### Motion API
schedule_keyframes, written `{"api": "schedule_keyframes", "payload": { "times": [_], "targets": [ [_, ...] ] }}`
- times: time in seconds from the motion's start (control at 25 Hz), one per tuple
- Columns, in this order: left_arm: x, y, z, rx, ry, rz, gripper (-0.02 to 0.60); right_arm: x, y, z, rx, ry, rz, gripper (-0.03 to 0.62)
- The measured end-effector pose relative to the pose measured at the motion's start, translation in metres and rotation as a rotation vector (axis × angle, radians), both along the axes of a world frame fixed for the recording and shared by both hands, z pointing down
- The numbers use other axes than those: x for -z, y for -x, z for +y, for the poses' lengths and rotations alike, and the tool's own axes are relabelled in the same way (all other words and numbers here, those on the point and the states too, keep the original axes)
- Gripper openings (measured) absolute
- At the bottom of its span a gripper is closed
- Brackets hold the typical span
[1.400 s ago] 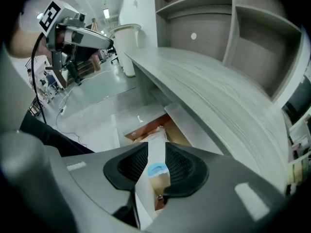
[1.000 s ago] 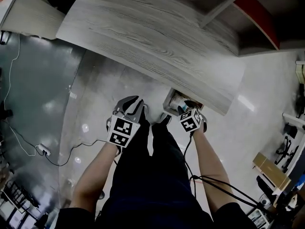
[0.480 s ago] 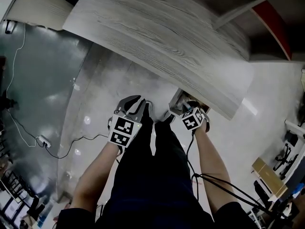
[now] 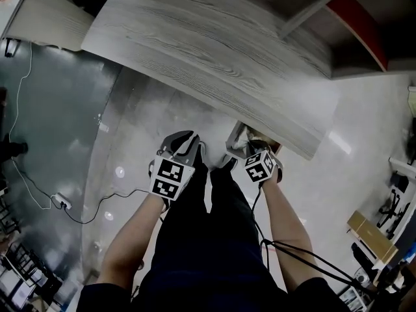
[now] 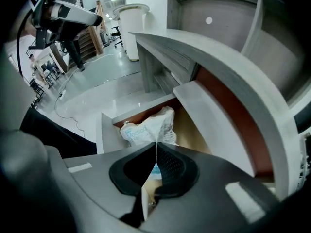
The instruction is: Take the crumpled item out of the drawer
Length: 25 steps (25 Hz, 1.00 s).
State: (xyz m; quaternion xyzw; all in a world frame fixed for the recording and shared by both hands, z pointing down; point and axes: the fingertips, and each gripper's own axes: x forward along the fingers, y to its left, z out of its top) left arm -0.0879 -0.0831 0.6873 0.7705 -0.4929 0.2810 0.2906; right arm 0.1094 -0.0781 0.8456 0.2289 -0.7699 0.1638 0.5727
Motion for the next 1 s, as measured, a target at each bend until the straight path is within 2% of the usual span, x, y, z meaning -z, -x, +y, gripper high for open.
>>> {"api": "schedule_keyframes", "payload": {
  "times": [0.32,0.6,0.8,1.0],
  "targets": [
    [0.02,-0.014,-0.011,-0.024,-0.047,-0.007,0.037,0.031,-0.007,-0.001,-0.022,-0.063,-0.028,0.009],
    [0.046,-0.025,-0.02,-0.051,-0.11,-0.025,0.037,0.088,-0.001,-0.01,-0.038,-0.144,-0.116,0.009],
    [0.071,-0.025,-0.03,-0.056,-0.161,-0.026,0.037,0.142,0.004,-0.027,-0.132,-0.212,-0.228,0.008],
    [0.091,-0.022,-0.044,-0.052,-0.21,-0.027,0.037,0.182,-0.004,-0.064,-0.19,-0.3,-0.252,0.008]
  ]
}}
